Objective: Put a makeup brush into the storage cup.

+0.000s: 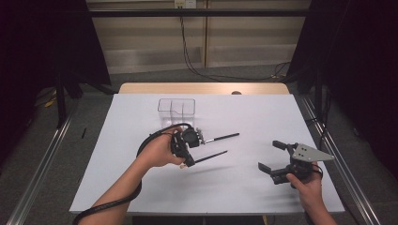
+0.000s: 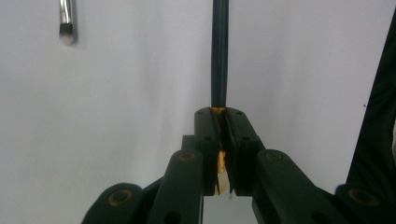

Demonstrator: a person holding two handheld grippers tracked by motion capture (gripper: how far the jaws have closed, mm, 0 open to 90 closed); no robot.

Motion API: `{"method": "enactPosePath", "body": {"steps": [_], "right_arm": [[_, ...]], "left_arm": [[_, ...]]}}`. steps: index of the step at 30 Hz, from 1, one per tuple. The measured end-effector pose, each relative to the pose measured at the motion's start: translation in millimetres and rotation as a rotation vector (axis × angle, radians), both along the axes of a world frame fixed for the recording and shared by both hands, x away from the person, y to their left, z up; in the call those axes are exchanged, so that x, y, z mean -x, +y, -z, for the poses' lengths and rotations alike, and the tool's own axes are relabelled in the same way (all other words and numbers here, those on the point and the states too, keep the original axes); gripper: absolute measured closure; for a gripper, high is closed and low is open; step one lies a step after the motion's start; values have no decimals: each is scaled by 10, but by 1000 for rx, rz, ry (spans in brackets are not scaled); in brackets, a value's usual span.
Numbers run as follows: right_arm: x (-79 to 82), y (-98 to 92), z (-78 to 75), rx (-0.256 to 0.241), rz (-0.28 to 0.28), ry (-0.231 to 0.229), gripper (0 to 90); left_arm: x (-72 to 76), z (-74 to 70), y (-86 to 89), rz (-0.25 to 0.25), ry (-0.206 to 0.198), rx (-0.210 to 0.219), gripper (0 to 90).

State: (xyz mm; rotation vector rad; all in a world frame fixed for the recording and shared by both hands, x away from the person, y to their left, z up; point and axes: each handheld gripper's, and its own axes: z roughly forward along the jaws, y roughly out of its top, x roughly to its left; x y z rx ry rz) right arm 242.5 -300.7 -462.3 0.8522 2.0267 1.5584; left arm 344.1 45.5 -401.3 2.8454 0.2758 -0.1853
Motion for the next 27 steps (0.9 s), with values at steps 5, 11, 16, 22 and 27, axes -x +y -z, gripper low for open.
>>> {"method": "enactPosePath", "body": {"steps": [5,11,16,22,27], "right_arm": [[-22,37,1,-16,-24,21,0],[-73,74,-41,-4,-47,36,0],[-122,109,-59,13,-58,66,0],[-169,191,-126,36,-92,55,0],[-221,261,-163,68,-132,83,0]], "left_arm": [[5,-32,-78,20,-1,7,845],[7,-62,-150,40,-7,4,845],[10,-67,-173,45,-5,10,845],[6,-59,-189,48,-5,3,845],[0,-51,-193,50,-2,-2,845]]}}
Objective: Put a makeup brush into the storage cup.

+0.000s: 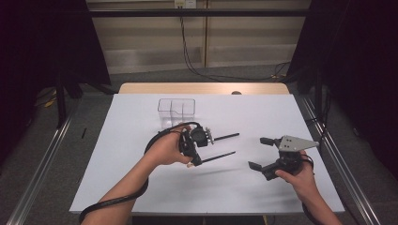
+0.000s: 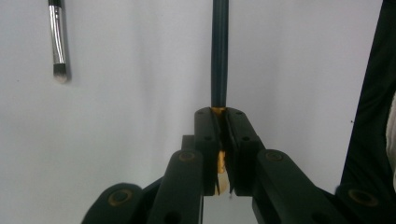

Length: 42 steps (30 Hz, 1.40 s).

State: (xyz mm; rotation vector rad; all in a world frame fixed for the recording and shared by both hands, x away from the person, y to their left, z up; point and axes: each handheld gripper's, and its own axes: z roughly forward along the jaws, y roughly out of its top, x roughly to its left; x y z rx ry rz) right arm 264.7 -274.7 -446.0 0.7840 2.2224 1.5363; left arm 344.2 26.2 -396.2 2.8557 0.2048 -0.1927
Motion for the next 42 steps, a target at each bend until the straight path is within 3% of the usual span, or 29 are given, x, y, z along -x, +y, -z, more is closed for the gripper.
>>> {"method": "enactPosePath", "body": {"steps": [6,10,16,29,37,42], "right_arm": [[-73,86,-54,59,-43,45,0],[-125,136,-114,105,-66,73,0],[-216,200,-179,154,-100,150,0],[-346,437,-336,293,-164,206,0],[-399,565,-400,376,-213,230,102],[-423,650,-446,426,-262,250,216]], "left_arm": [[-4,15,0,-14,14,-4,845],[-9,19,-21,1,10,-11,845],[-18,19,-57,24,15,-24,845],[-36,11,-108,28,27,-16,845],[-36,26,-127,34,37,-10,845],[-43,19,-139,30,36,0,845]]}}
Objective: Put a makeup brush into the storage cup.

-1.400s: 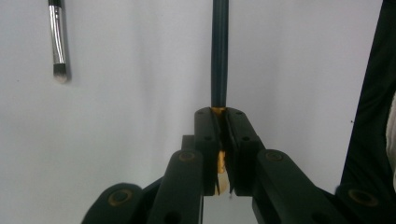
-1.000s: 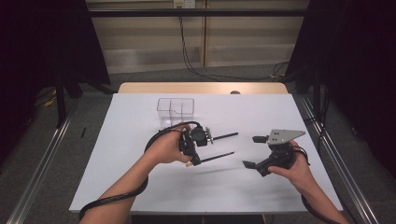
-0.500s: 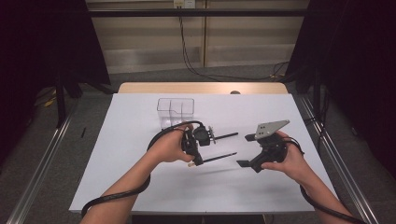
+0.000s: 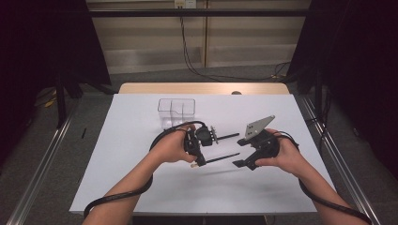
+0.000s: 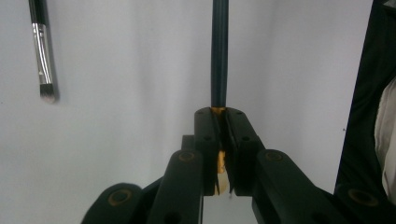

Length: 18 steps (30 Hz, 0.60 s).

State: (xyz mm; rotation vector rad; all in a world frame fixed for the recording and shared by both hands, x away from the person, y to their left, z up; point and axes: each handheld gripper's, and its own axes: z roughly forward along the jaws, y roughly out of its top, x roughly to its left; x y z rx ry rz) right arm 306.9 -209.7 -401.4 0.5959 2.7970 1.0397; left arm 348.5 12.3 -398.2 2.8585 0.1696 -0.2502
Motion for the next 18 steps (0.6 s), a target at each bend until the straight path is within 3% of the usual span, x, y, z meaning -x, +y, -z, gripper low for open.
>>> {"method": "enactPosePath", "body": {"steps": [4,10,18], "right_arm": [[-21,45,-15,23,-23,-4,350],[-40,74,-47,34,-58,-30,482],[-35,159,-47,46,-110,-22,562]], "left_arm": [[1,-4,-22,7,3,2,845],[-3,-7,-37,16,9,-1,845],[6,1,-49,10,6,2,845]]}}
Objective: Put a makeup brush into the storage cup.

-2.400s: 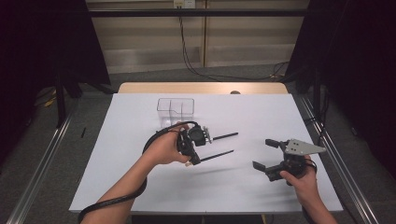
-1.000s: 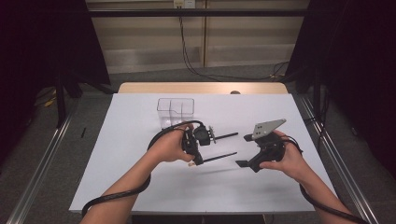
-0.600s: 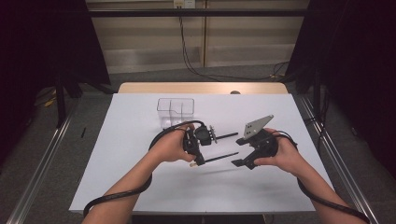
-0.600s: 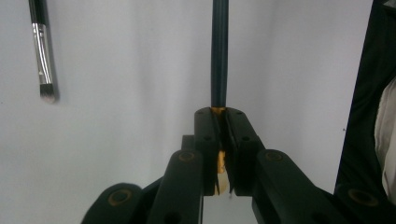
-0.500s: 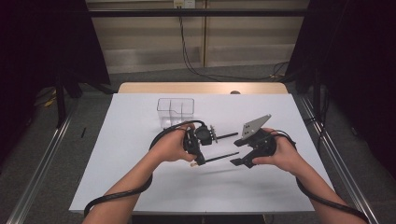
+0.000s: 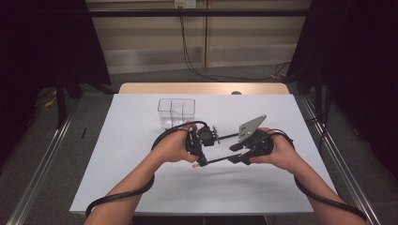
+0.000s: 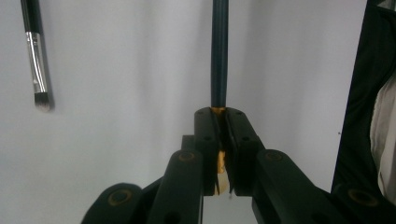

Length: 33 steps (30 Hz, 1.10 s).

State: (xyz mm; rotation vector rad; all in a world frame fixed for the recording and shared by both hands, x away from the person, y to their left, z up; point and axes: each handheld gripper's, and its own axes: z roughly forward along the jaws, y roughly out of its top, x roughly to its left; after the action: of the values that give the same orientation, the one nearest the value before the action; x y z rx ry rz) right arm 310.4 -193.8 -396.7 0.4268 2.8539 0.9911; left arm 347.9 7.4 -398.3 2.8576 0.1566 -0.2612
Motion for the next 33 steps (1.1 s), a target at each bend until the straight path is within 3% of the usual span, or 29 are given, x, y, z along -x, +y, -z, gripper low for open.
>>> {"method": "enactPosePath", "body": {"steps": [6,13,14,20,33], "right_arm": [[-6,88,32,24,-58,-36,612],[-1,126,83,77,-92,-19,650],[-1,128,93,78,-89,-21,659],[-7,126,126,76,-98,-5,775],[12,57,252,91,-118,26,823]], "left_arm": [[4,-16,-30,17,10,11,844],[3,-85,-31,29,17,44,845],[13,-95,-29,6,27,61,845],[7,-111,-28,37,44,55,844],[-83,-160,22,7,99,144,838]]}}
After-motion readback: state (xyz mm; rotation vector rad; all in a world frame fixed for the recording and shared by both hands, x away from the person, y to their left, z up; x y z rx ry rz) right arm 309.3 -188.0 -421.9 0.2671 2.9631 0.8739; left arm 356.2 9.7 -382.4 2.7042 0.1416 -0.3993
